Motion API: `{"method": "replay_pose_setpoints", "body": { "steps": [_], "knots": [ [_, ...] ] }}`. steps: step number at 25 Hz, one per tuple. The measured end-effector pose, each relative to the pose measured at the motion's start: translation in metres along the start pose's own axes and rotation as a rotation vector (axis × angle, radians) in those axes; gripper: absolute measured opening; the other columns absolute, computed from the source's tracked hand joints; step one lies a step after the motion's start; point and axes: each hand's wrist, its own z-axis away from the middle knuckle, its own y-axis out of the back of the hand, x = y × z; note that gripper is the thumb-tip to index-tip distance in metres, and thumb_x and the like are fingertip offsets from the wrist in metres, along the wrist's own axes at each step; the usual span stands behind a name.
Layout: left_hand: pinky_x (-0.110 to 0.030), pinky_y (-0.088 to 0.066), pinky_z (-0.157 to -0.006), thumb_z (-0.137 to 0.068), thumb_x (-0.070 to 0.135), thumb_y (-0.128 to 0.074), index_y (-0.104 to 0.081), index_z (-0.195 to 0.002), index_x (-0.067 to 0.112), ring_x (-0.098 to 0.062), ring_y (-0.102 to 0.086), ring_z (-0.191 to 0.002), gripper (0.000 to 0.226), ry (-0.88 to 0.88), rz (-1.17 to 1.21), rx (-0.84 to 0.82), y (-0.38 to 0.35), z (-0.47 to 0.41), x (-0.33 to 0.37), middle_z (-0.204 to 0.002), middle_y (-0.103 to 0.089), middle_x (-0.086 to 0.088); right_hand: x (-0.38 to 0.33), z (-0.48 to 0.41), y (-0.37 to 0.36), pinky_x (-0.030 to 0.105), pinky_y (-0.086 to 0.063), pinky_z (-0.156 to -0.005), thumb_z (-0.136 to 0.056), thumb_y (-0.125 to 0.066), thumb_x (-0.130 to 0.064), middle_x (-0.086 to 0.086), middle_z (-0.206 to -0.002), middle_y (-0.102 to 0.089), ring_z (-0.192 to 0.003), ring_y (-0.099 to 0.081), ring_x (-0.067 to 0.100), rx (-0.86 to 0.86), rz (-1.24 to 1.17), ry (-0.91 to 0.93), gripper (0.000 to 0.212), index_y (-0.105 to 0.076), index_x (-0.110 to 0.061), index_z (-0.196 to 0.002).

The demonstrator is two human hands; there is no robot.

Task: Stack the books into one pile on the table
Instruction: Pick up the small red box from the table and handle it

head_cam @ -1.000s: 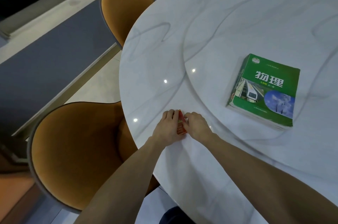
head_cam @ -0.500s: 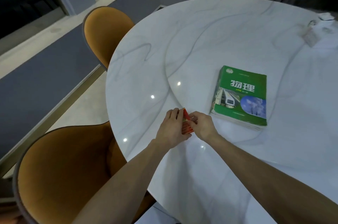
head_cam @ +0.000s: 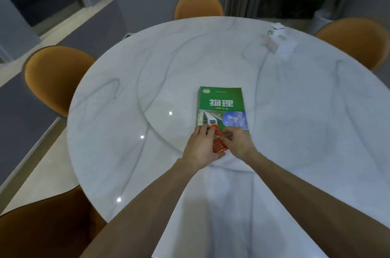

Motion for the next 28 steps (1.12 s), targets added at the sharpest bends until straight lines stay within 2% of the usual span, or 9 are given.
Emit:
{"method": "replay_pose_setpoints", "body": {
  "steps": [3,7,11,17,22,28],
  "knots": [
    [-0.033,-0.035,-0.106,-0.068,0.051,-0.071,-0.041,-0.134,0.014,-0.025,-0.04,-0.123,0.081,-0.092,-0.023,-0.021,-0.015,-0.018,0.039,-0.133,-0.047,-0.007,0.027,0.011,0.036,0.022,-0.045,-0.079,-0.089,-0.059,-0.009,0.017,-0.105,-0.073,-0.096,-0.067,0.029,0.081,-0.006,-0.069,0.022,-0.067,-0.005,-0.109],
    [-0.034,-0.037,-0.103,-0.067,0.052,-0.07,-0.045,-0.129,0.012,-0.026,-0.042,-0.119,0.078,-0.186,-0.038,-0.083,-0.042,-0.038,0.094,-0.127,-0.05,-0.008,0.07,0.027,0.079,0.027,-0.048,-0.076,-0.089,-0.058,-0.011,0.018,-0.101,-0.073,-0.09,-0.067,0.031,0.168,-0.05,-0.173,0.021,-0.067,-0.004,-0.107],
    [-0.032,-0.036,-0.106,-0.067,0.049,-0.071,-0.044,-0.129,0.011,-0.026,-0.041,-0.122,0.077,-0.26,-0.026,-0.13,-0.079,-0.054,0.154,-0.129,-0.048,-0.007,0.123,0.044,0.12,0.024,-0.047,-0.072,-0.089,-0.056,-0.008,0.016,-0.101,-0.072,-0.08,-0.06,0.021,0.23,-0.081,-0.269,0.022,-0.066,-0.004,-0.109],
    [-0.032,-0.037,-0.106,-0.069,0.051,-0.07,-0.042,-0.131,0.011,-0.024,-0.04,-0.124,0.079,-0.326,-0.019,-0.173,-0.137,-0.068,0.233,-0.132,-0.047,-0.006,0.196,0.066,0.174,0.024,-0.045,-0.071,-0.089,-0.056,-0.01,0.017,-0.101,-0.072,-0.092,-0.066,0.028,0.29,-0.129,-0.35,0.022,-0.067,-0.005,-0.108],
    [-0.031,-0.038,-0.104,-0.067,0.052,-0.069,-0.042,-0.13,0.012,-0.023,-0.041,-0.122,0.08,-0.363,-0.02,-0.211,-0.186,-0.081,0.292,-0.131,-0.048,-0.005,0.259,0.075,0.213,0.025,-0.046,-0.072,-0.09,-0.056,-0.009,0.018,-0.102,-0.072,-0.093,-0.066,0.03,0.315,-0.146,-0.413,0.022,-0.067,-0.005,-0.108],
    [-0.031,-0.04,-0.103,-0.066,0.051,-0.071,-0.042,-0.131,0.012,-0.024,-0.04,-0.124,0.081,-0.389,-0.001,-0.303,-0.25,-0.092,0.357,-0.132,-0.047,-0.006,0.341,0.086,0.249,0.033,-0.053,-0.083,-0.089,-0.056,-0.01,0.018,-0.105,-0.07,-0.095,-0.066,0.03,0.343,-0.172,-0.529,0.023,-0.066,-0.006,-0.11]
  ]
}}
